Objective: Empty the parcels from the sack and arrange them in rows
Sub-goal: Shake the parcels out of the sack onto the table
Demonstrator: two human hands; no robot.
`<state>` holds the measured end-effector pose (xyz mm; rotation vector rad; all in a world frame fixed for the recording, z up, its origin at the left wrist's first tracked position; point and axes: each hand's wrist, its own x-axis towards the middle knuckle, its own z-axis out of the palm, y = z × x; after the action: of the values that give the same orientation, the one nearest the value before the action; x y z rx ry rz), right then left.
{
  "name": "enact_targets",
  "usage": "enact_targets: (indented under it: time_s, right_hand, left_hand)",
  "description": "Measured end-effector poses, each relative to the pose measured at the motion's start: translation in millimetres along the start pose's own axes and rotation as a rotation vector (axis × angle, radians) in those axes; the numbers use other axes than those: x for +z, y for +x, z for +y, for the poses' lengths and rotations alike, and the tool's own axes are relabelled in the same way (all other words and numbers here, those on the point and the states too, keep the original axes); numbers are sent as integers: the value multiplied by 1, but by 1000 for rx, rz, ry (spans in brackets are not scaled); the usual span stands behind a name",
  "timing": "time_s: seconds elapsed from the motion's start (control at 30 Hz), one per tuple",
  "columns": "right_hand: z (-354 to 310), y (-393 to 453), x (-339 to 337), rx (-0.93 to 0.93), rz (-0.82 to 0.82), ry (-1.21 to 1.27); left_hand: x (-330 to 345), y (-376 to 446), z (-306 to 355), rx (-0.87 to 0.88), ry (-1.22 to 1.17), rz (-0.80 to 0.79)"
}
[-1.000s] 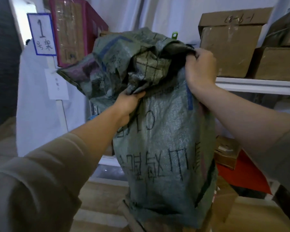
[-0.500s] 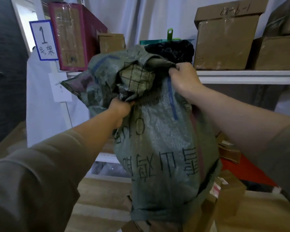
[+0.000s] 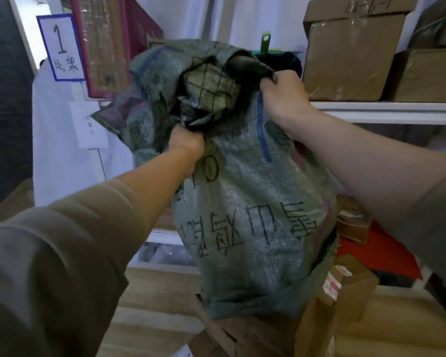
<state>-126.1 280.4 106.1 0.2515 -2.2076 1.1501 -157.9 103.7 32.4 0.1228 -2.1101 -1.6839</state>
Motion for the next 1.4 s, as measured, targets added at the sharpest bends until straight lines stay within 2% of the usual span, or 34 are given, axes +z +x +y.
enact_targets:
  time_s: [0.27,0.37,0.47,0.63,0.77,0.87,0.97,1.03,1.1,1.17,1.2,1.3,1.4]
  right_hand:
    - [-13,0,6,-50,-3,98]
    - [-17,3,6,-43,53,172]
    - [-18,3,10,12,19,157]
    - [-12,-14,31,26,-140,211]
    - [-9,-27,33,-67,-319,249]
    - [1,-25,26,28,-460,265]
    - [8,-29,24,50,-558,294]
    - [10,-31,22,6,-442,266]
    - [10,-34,21,-9,-219,318]
    - [10,-32,22,-147,31,282]
    - [11,-30,24,-253,99,219]
    - [10,-23,25,-519,108,-66]
    - [15,-20,30,-568,36,-326]
  left_hand:
    - [-13,1,3,53,-187,183]
    - [-16,-14,10,90,-229,124]
    - [-12,-32,8,97,-244,7]
    - [1,-49,25,170,-319,-151]
    - [8,-47,38,152,-326,-122]
    - [9,-40,34,103,-370,-106]
    - [7,-33,31,107,-335,3]
    - [3,-30,27,129,-249,75]
    - [-2,-27,19,167,-104,116]
    - [-7,-29,14,228,91,153]
    - [-8,-30,12,262,184,167]
    - [-9,-33,8,341,371,196]
    - [-10,-37,6,425,365,248]
